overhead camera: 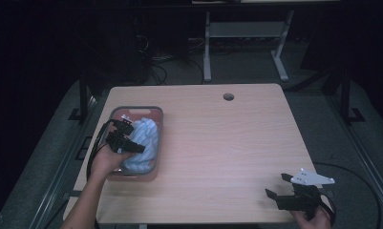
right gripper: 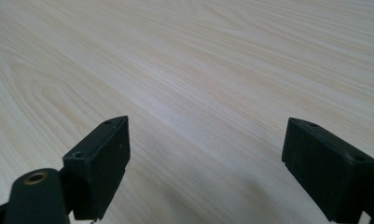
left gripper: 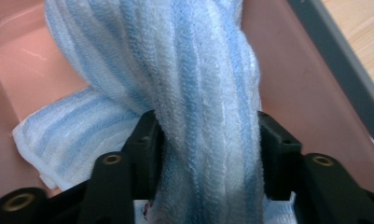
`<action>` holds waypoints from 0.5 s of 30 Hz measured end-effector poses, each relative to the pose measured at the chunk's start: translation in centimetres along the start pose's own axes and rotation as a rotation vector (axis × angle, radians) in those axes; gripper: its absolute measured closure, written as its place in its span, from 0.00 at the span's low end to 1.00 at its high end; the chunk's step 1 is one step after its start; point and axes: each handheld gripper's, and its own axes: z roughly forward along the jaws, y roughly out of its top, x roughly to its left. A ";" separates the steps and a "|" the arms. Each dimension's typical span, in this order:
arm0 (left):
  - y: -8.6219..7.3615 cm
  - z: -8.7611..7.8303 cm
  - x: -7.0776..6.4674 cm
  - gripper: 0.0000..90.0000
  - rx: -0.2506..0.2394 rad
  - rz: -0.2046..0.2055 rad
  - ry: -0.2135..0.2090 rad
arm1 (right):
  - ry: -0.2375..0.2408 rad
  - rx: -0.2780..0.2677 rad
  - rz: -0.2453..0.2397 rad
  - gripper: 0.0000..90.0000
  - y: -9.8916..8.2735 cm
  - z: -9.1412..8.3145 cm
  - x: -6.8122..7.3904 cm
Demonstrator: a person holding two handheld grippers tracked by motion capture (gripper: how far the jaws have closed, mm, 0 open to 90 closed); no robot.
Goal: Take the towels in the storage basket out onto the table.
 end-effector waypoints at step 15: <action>-1.0 0.2 0.7 0.76 0.010 -0.016 -0.031 | -0.003 0.006 0.002 0.17 0.0 0.2 0.1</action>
